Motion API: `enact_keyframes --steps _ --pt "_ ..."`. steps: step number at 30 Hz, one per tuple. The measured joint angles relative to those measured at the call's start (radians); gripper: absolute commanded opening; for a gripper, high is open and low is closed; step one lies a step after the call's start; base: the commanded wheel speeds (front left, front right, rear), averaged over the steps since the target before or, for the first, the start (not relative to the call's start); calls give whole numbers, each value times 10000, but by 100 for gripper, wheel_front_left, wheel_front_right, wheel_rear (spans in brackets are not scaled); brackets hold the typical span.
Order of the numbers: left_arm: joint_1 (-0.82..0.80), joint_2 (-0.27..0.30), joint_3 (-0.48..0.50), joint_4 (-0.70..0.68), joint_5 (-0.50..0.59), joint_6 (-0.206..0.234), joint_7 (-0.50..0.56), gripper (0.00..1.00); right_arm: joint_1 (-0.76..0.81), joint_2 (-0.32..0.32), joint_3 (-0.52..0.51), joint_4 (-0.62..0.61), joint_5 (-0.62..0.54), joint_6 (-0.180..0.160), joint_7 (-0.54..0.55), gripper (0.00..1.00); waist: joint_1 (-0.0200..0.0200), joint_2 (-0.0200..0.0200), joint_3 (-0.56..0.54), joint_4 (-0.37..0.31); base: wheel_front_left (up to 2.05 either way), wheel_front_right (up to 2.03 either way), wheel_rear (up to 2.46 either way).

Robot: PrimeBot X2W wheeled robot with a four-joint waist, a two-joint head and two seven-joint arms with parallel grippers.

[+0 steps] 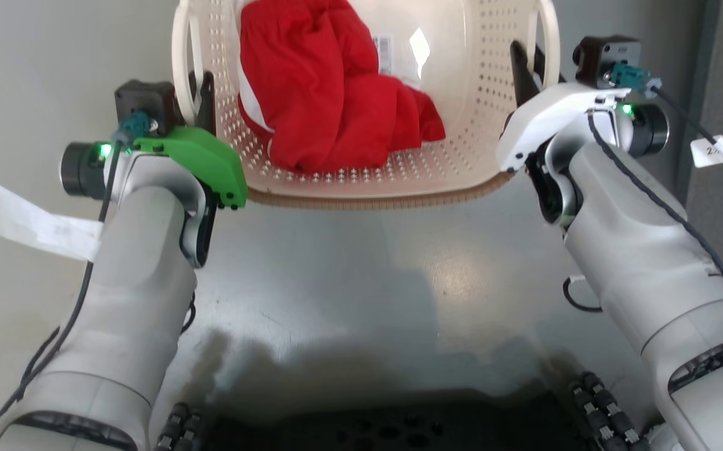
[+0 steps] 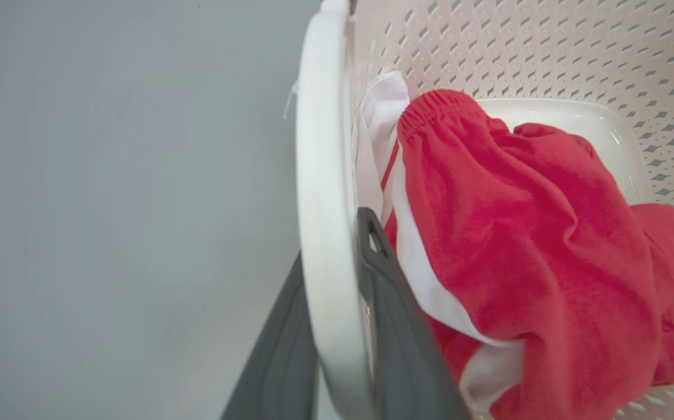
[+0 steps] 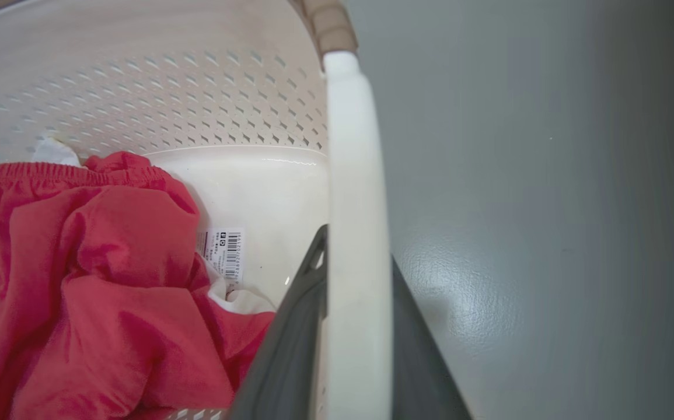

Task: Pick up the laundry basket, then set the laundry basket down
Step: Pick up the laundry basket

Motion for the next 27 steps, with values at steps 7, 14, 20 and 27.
enact_keyframes --steps 7,14,20,27 --pt "606 -186 -102 633 -370 -2 4 0 502 153 311 692 316 15 0 0 0 0 -766 -26 0 0 0" --pt "1097 -261 -199 1216 -717 -67 13 0 924 284 623 1078 830 123 280 0 -1 0 -1684 -19 0 0 0" --pt "1546 -295 -322 1563 -1162 -182 92 0 1374 314 953 1129 1214 217 568 0 0 0 -2512 -3 0 0 0" --pt "2178 -305 -443 1956 -1434 -332 418 0 2213 341 1438 1216 1718 370 1271 0 0 0 -3502 -12 0 0 0"
